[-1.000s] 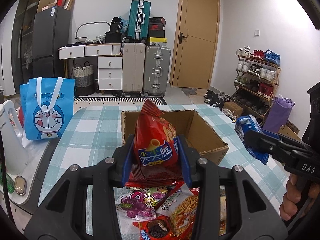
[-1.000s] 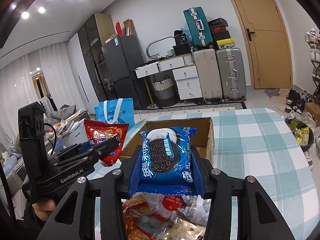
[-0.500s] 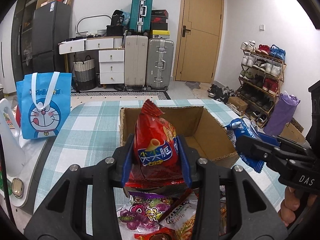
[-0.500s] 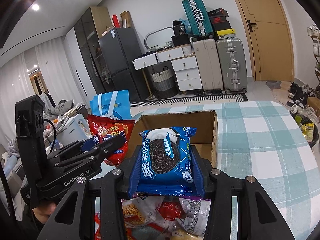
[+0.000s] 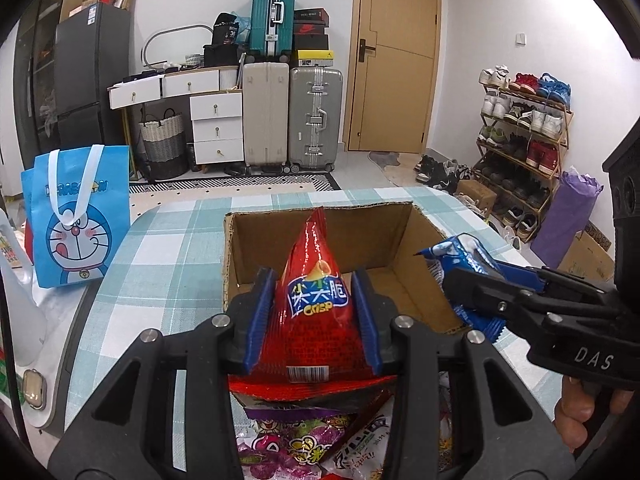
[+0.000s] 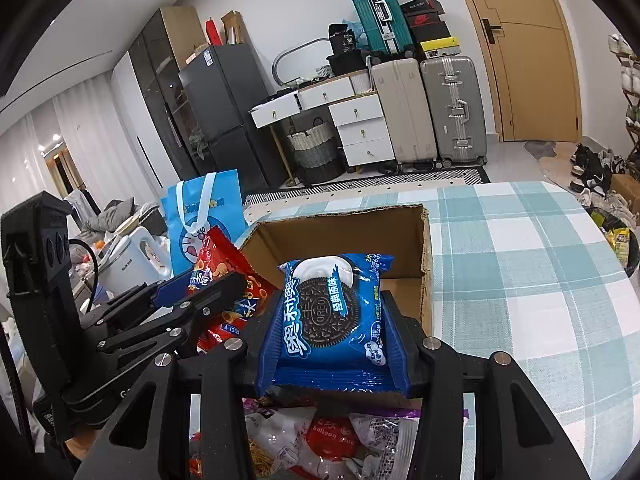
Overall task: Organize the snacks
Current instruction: 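Open both tools to drop the snacks into the box and withdraw, then reach the right tool to the cracker pack and grasp it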
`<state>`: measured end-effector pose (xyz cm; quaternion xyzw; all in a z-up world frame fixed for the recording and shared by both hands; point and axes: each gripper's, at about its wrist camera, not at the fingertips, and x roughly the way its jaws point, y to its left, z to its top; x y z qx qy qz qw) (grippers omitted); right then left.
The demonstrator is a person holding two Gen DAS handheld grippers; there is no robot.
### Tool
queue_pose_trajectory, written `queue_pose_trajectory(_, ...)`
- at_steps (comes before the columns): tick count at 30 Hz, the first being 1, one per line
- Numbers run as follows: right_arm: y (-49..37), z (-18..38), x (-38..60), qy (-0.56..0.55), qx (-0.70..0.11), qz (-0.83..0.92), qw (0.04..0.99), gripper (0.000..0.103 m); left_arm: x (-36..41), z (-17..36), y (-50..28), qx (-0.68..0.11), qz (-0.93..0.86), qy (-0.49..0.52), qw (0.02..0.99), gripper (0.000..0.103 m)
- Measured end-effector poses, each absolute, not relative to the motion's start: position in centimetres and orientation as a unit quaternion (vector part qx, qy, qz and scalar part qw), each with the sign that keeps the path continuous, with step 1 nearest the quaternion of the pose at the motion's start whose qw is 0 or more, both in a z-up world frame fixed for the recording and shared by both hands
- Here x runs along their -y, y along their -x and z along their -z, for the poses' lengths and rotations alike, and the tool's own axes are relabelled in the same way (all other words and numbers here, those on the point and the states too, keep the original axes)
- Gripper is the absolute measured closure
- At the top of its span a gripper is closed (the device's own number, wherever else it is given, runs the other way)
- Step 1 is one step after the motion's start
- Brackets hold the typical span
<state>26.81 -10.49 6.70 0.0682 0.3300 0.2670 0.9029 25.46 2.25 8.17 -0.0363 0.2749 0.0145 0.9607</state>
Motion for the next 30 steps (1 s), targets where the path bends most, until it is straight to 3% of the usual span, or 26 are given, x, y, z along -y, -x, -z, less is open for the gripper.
queue_pose_trajectory(4, -26.7, -6.8, 10.3, -0.062, -0.323, -0.263, 0.907, 0.054, -2.4, -8.0, -26.2, -0.282, -0.021, 0.03, 0.959, 0.066)
queue_pose_trajectory(6, -26.1, -7.1, 10.4, -0.059, -0.314, -0.263, 0.91, 0.047, -2.4, -7.9, -26.4, -0.288, -0.022, 0.031, 0.957, 0.061)
queue_pose_trajectory(10, -25.3, -7.3, 11.4, -0.063, -0.309, -0.259, 0.913, 0.031, -2.9, -8.1, -25.7, -0.281, -0.017, 0.041, 0.959, 0.04)
queue_pose_trajectory(12, -24.9, -7.3, 12.0, -0.066, -0.311, -0.258, 0.913, 0.016, -3.2, -8.2, -25.1, -0.279, -0.019, 0.043, 0.959, 0.029)
queue_pose_trajectory(13, -24.6, -7.3, 12.3, -0.065, -0.31, -0.256, 0.913, 0.013, -3.4, -8.3, -24.7, -0.278, -0.021, 0.045, 0.959, 0.02)
queue_pose_trajectory(16, -23.4, -7.4, 13.1, -0.066, -0.299, -0.243, 0.921, 0.002, -3.8, -8.3, -23.4, -0.277, -0.025, 0.048, 0.959, 0.017)
queue_pose_trajectory(18, -22.6, -7.6, 13.4, -0.065, -0.297, -0.24, 0.922, 0.001, -3.7, -8.3, -22.4, -0.281, -0.027, 0.046, 0.958, 0.016)
queue_pose_trajectory(21, -21.4, -7.6, 13.6, -0.059, -0.299, -0.239, 0.922, 0.001, -3.8, -8.1, -20.5, -0.281, -0.037, 0.046, 0.958, 0.001)
queue_pose_trajectory(30, -18.4, -6.6, 14.5, -0.057, -0.315, -0.236, 0.917, 0.001, -4.6, -7.1, -15.0, -0.292, -0.038, 0.057, 0.954, 0.001)
